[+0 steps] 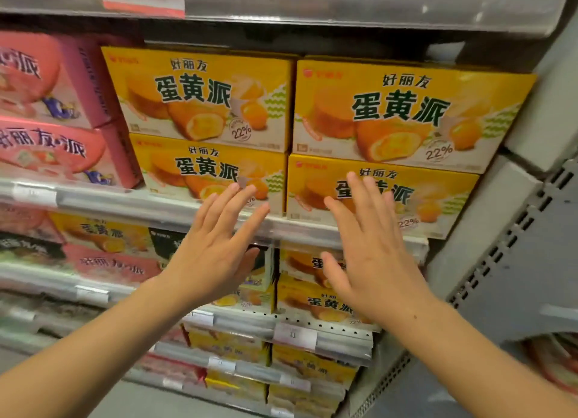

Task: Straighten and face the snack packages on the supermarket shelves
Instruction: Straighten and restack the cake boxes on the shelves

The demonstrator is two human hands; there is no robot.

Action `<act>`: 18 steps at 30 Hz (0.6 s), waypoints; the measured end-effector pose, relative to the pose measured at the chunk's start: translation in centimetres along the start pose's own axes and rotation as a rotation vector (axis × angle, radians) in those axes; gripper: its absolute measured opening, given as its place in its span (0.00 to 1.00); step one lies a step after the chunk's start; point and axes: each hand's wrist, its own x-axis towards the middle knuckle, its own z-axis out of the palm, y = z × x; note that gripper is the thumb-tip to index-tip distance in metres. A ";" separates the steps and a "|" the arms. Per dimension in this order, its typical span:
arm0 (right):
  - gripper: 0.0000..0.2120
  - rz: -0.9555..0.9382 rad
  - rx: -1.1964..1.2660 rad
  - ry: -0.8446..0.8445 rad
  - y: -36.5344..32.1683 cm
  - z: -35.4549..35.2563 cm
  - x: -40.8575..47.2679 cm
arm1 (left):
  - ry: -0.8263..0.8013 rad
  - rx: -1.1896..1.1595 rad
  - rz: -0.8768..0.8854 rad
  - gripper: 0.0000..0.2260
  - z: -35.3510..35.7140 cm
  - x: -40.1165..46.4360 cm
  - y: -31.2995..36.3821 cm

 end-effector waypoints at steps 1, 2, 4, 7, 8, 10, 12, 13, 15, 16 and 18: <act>0.33 -0.012 0.010 -0.075 -1.1 1.3 -0.1 | -0.048 0.011 -0.037 0.29 0.4 -1.6 -0.9; 0.33 -0.022 0.005 -0.134 -2.0 2.7 -0.1 | -0.085 0.020 -0.069 0.28 0.7 -2.9 -1.8; 0.34 0.001 -0.032 -0.181 -3.6 5.3 -0.1 | -0.109 0.018 -0.109 0.28 1.5 -5.0 -3.9; 0.39 0.111 -0.070 -0.151 -6.0 8.0 0.4 | -0.102 0.012 -0.091 0.37 2.7 -7.0 -6.7; 0.41 0.147 -0.096 -0.136 -6.8 8.8 0.5 | -0.090 0.009 -0.068 0.39 3.0 -7.5 -7.4; 0.45 0.209 -0.141 -0.123 -8.3 10.2 0.8 | -0.072 -0.020 -0.029 0.41 3.6 -8.0 -8.3; 0.48 0.269 -0.167 -0.098 -9.5 11.2 0.9 | -0.061 -0.065 -0.003 0.41 4.0 -8.1 -8.9; 0.49 0.301 -0.179 -0.085 -9.9 11.5 1.0 | -0.059 -0.084 0.013 0.41 4.3 -8.3 -9.3; 0.50 0.368 -0.191 -0.068 -10.6 12.0 1.1 | -0.059 -0.123 0.045 0.39 4.9 -9.4 -9.7; 0.50 0.400 -0.187 -0.063 -10.8 12.2 1.3 | -0.074 -0.148 0.071 0.38 5.2 -10.4 -9.8; 0.51 0.452 -0.166 -0.060 -11.3 12.5 1.4 | -0.151 -0.203 0.158 0.36 5.9 -12.8 -9.5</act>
